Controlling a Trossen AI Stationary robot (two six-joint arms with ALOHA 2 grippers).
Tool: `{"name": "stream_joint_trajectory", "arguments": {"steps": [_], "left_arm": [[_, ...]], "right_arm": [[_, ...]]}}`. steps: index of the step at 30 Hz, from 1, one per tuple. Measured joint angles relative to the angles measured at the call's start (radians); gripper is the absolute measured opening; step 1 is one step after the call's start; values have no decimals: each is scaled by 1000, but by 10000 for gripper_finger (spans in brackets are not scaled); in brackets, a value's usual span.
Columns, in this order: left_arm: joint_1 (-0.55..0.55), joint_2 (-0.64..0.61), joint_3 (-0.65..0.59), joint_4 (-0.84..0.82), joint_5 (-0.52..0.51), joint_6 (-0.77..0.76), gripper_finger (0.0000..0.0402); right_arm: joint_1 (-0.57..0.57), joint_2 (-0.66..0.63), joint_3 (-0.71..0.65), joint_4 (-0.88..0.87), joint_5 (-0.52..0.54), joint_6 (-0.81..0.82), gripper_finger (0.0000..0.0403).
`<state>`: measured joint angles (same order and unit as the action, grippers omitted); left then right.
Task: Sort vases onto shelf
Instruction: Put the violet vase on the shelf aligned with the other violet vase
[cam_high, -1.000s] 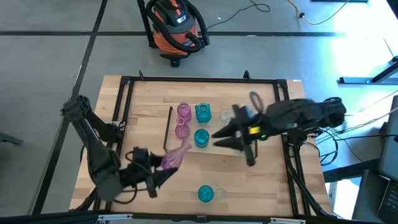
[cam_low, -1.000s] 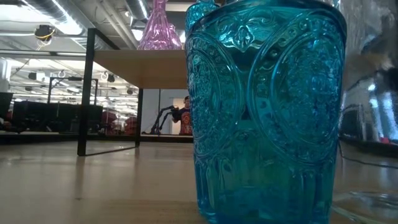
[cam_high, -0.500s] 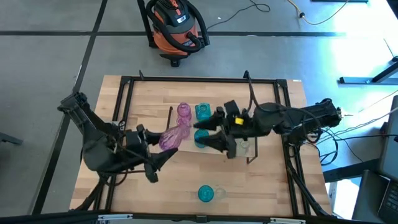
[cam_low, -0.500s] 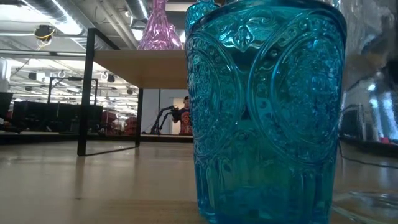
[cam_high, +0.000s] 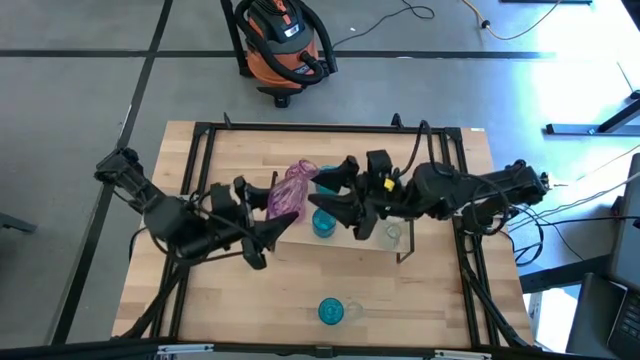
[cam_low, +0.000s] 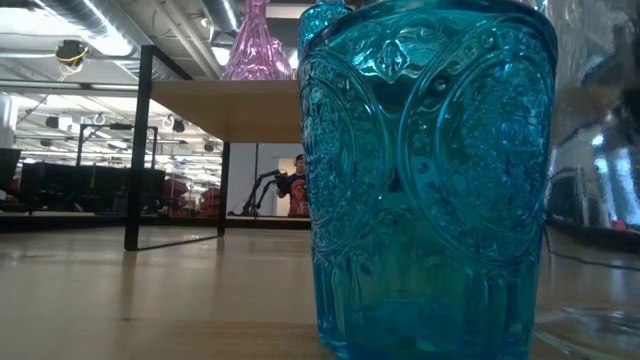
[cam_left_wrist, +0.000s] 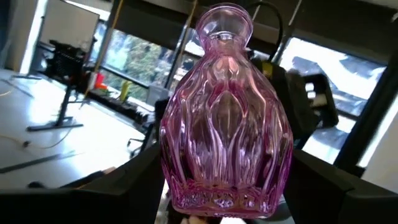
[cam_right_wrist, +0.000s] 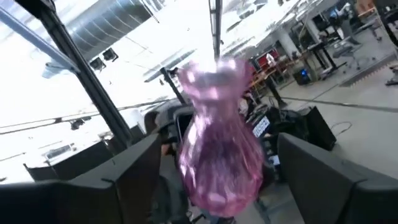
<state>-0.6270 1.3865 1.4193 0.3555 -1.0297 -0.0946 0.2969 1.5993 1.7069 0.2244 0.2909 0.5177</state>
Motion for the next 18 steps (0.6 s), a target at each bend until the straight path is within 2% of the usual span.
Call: {"name": "stream_joint_trajectory", "arguments": {"steps": [11,14,18], "left_arm": [[84,0,0,16,155,-27,261],[89,0,0,17,173,-28,261],[96,0,0,17,189,-29,261]], "right_arm": [[-25,34,0,153,-31,-89,299],[-25,36,0,148,-39,-108,277],[-25,36,0,176,-43,-148,224]]}}
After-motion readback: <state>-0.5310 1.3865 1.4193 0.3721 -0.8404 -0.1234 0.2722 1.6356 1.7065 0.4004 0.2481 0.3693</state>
